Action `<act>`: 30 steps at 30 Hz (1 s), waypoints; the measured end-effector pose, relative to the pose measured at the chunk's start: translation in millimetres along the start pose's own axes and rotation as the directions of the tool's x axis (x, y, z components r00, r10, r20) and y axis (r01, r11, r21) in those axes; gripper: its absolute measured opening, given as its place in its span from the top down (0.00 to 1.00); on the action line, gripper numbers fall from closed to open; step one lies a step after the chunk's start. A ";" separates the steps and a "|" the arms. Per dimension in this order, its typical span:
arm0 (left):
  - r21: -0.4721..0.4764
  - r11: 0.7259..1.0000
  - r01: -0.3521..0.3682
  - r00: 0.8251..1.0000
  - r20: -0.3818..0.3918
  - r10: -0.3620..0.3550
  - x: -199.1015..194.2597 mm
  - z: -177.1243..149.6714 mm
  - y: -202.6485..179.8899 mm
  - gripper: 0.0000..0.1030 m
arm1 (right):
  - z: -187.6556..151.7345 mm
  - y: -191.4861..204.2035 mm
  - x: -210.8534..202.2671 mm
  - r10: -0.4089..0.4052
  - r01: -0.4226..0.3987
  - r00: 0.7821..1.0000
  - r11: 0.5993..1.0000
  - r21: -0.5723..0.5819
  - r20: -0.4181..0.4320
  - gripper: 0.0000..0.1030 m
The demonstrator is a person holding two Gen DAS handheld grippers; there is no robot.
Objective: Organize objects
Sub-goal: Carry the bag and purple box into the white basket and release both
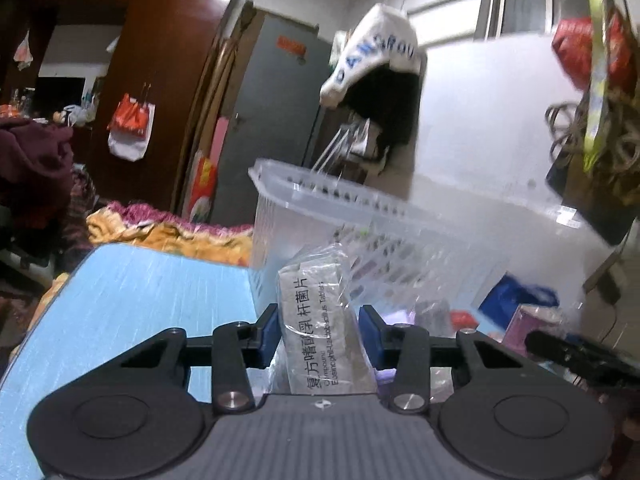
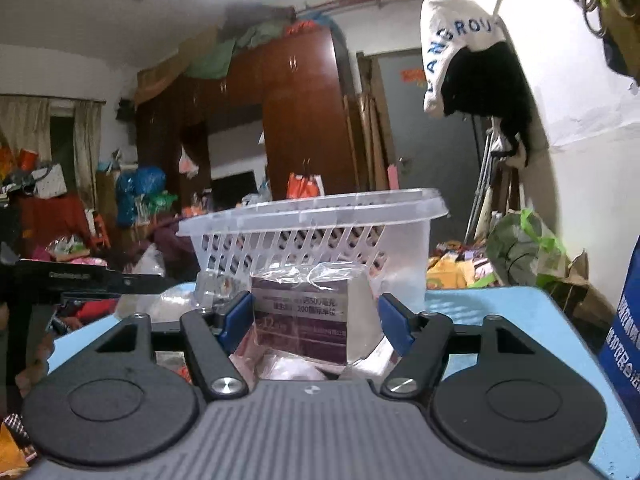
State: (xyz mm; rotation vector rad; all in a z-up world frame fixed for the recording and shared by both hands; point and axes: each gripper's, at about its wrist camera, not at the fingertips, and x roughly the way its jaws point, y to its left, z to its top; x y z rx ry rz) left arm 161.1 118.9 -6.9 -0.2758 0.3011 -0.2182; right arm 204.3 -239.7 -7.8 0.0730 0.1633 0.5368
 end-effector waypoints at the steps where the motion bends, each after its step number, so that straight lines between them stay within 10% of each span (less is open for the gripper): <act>1: -0.010 1.000 0.013 1.000 0.016 -0.013 -2.4 0.4 1.1 0.55 | 0.1 0.9 -0.4 -0.002 0.002 1.000 1.000 -0.002 0.008 0.31; 17: -0.062 0.992 0.108 0.990 0.101 -0.102 -16.7 -5.3 10.3 0.55 | 1.4 5.5 -4.4 -0.042 0.044 0.997 0.999 -0.026 0.068 0.31; 23: -0.039 0.976 0.213 0.961 0.191 -0.202 -26.9 50.4 -19.5 0.55 | 69.6 20.1 2.9 -0.038 0.050 0.991 0.994 -0.102 0.125 0.31; 30: -0.033 0.996 0.089 0.995 0.042 -0.087 62.7 125.3 -52.3 0.55 | 139.3 1.0 121.6 -0.079 0.062 0.984 0.993 -0.104 -0.160 0.31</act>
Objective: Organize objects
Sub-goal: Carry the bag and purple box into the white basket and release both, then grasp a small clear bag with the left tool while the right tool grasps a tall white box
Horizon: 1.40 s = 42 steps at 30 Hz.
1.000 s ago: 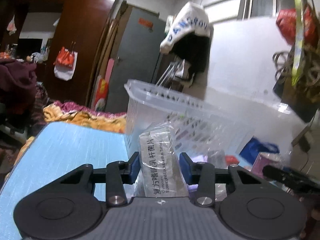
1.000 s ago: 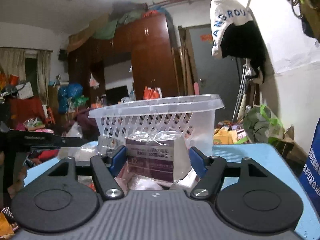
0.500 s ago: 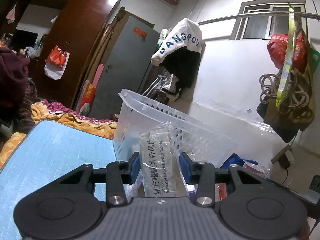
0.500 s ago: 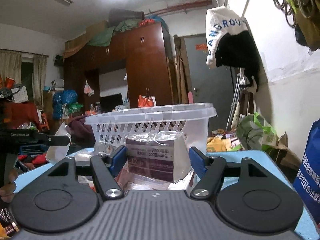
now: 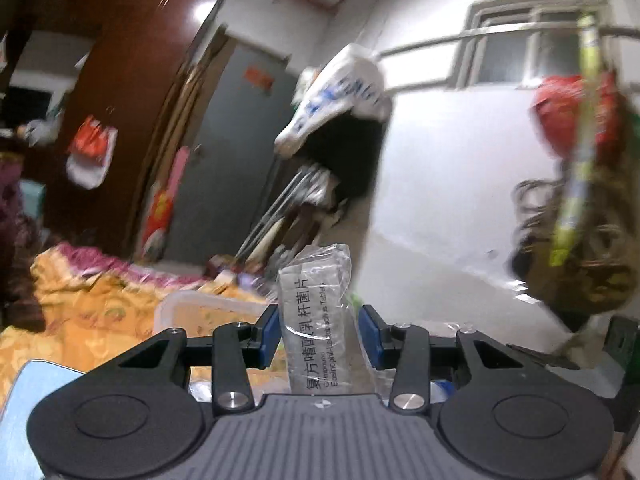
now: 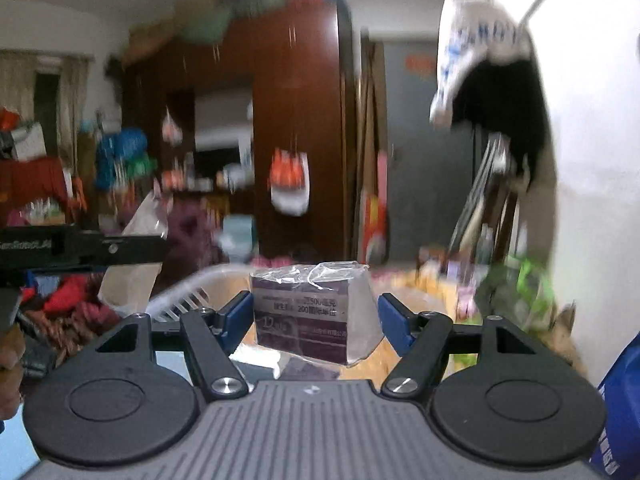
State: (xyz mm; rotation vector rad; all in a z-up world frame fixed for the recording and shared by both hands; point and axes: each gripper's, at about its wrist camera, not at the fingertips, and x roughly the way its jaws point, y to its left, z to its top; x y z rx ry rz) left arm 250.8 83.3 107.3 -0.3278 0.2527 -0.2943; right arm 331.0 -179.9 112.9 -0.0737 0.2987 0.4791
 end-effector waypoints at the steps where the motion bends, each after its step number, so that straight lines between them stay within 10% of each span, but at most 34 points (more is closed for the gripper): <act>1: -0.004 1.000 -0.026 0.999 -0.020 0.026 11.2 0.5 2.6 0.55 | -0.7 -1.4 9.5 0.003 -0.003 1.000 1.000 -0.008 -0.023 0.31; 3: -0.017 0.999 -0.036 0.997 -0.076 0.035 30.0 -1.3 8.7 0.55 | -5.5 -1.7 21.1 -0.009 0.008 0.999 1.000 -0.014 -0.047 0.30; 7: -0.014 0.998 -0.067 0.994 -0.083 0.066 34.3 -11.0 13.6 0.19 | -18.0 -5.4 2.5 0.013 -0.013 1.000 1.000 0.016 0.003 0.00; 18: 0.053 0.998 -0.013 0.999 -0.035 0.015 -78.5 -113.0 3.0 0.09 | -146.5 -38.5 -79.6 0.046 -0.046 0.999 0.970 0.240 0.006 0.02; 21: 0.045 0.999 -0.005 0.998 -0.069 0.008 -70.8 -129.8 1.8 0.09 | -150.8 -43.8 -76.7 0.053 -0.052 0.999 0.959 0.279 0.004 0.28; 27: 0.054 0.998 -0.031 0.997 -0.071 0.035 -62.7 -135.5 1.4 0.15 | -155.9 -20.8 -64.8 0.036 -0.020 0.993 0.991 0.133 -0.115 0.58; 35: 0.099 0.995 -0.026 0.995 -0.089 0.035 -63.3 -147.8 -2.6 0.61 | -161.5 -27.0 -73.7 0.022 -0.011 0.997 0.989 0.147 -0.072 0.67; 42: 0.127 0.992 -0.007 0.992 -0.126 0.023 -64.4 -152.8 -6.5 0.60 | -159.1 -25.7 -75.5 0.021 -0.012 0.998 0.990 0.141 -0.063 0.67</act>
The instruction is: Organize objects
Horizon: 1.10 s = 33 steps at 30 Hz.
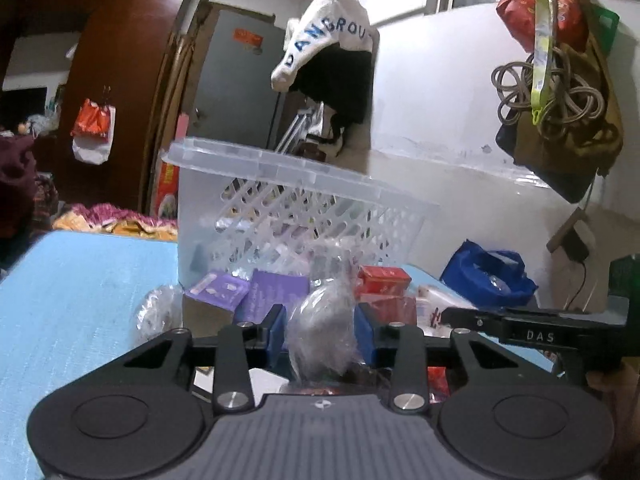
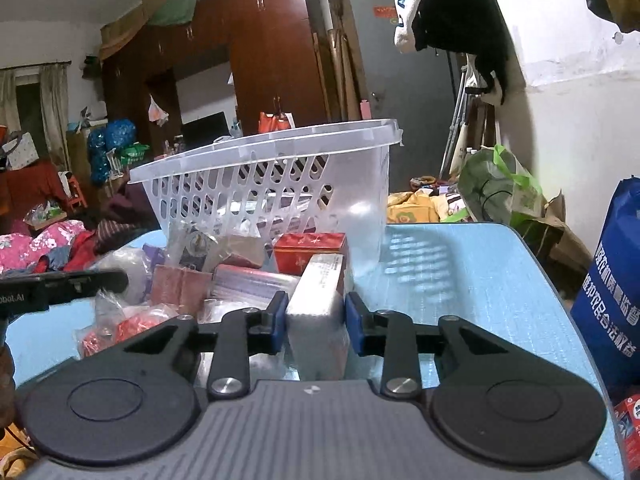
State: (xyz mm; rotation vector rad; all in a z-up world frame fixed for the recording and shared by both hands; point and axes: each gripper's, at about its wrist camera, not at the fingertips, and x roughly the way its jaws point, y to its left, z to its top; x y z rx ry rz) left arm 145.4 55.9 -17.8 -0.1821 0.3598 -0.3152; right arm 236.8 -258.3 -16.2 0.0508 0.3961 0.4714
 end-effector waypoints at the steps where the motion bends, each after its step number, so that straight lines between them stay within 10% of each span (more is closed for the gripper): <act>1: -0.001 1.000 0.008 1.000 -0.022 -0.008 2.6 -0.8 -0.6 0.60 | 0.0 0.0 0.0 0.000 0.000 1.000 1.000 -0.001 -0.001 0.67; 27: -0.043 0.995 0.087 0.980 0.181 -0.078 -27.5 -4.4 12.4 0.72 | 0.5 -4.8 -22.7 -0.013 0.009 0.995 0.999 0.043 0.095 0.71; 33: -0.037 0.990 0.134 0.961 0.250 -0.121 -38.5 49.6 12.5 0.72 | 64.0 16.6 -45.6 0.038 -0.035 0.982 0.999 -0.019 0.186 0.71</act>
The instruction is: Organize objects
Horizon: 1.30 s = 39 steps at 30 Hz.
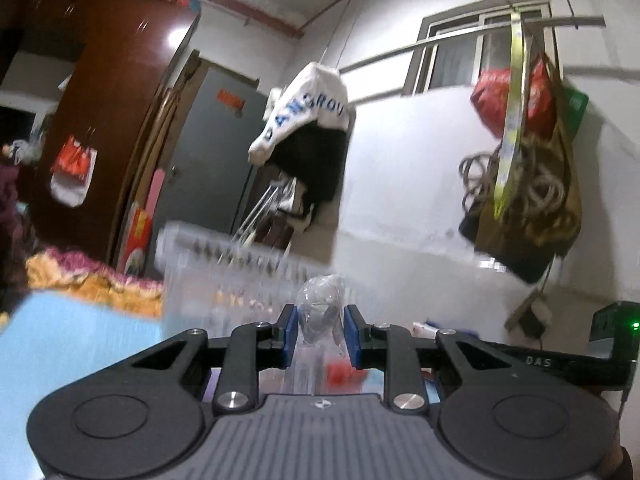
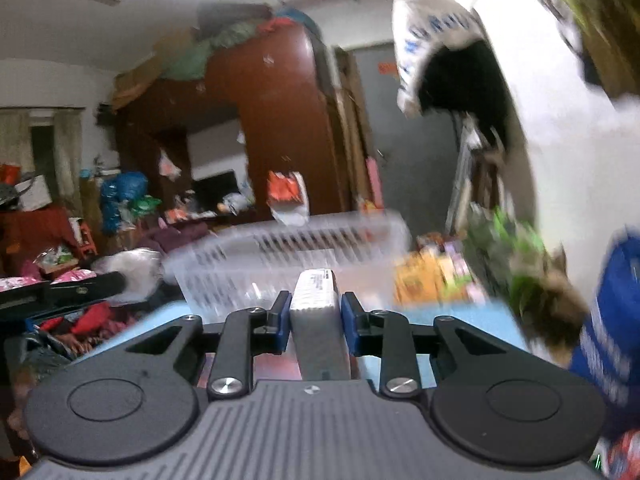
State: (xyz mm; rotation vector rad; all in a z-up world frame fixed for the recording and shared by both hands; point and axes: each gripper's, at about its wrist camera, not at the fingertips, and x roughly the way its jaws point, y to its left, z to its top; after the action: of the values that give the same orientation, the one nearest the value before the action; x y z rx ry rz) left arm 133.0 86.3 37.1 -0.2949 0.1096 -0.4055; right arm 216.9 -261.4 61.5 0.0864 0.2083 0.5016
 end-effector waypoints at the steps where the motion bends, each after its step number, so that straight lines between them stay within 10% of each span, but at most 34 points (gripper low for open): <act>1: -0.003 1.000 0.002 1.000 0.005 -0.002 8.8 16.1 -0.1 0.72 | 19.8 6.4 6.6 0.013 -0.012 1.000 1.000 -0.019 0.010 0.71; 9: -0.024 0.990 -0.138 0.984 -0.114 0.135 107.2 77.6 17.9 0.60 | 81.2 19.2 125.6 0.020 -0.026 0.986 0.999 -0.031 -0.165 0.68; 11: -0.023 0.985 -0.171 0.975 -0.151 0.166 120.7 73.5 22.6 0.26 | 75.9 17.8 133.8 -0.002 -0.003 0.984 1.000 -0.027 -0.176 0.45; 15: 0.024 0.991 -0.135 0.984 -0.117 0.137 91.0 64.0 14.3 0.25 | 53.9 5.6 78.5 0.036 -0.033 0.997 0.998 0.048 -0.072 0.00; 20: 0.080 0.975 -0.206 0.967 -0.135 0.216 28.1 27.1 10.3 0.14 | -30.0 -2.6 16.4 0.040 -0.040 0.995 0.999 -0.002 -0.096 0.04; 24: 0.037 0.967 -0.254 0.936 -0.244 0.255 24.8 -0.6 37.3 0.14 | -78.7 -4.5 17.3 0.063 -0.066 0.970 0.998 -0.001 -0.234 0.48; 34: -0.019 0.943 -0.331 0.885 -0.353 0.304 32.6 -24.1 81.0 0.14 | -87.1 10.5 39.3 0.163 -0.179 0.936 0.984 -0.023 -0.313 0.48; 39: -0.015 0.943 -0.334 0.869 -0.393 0.301 38.8 -27.9 80.5 0.16 | -94.9 8.4 17.3 0.124 -0.131 0.959 0.991 -0.011 -0.256 0.53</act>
State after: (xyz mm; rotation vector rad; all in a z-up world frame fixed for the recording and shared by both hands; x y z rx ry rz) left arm 193.9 134.0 -15.8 -0.2694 0.5583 -0.1242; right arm 207.0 -242.7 -33.0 0.0075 0.4504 0.6443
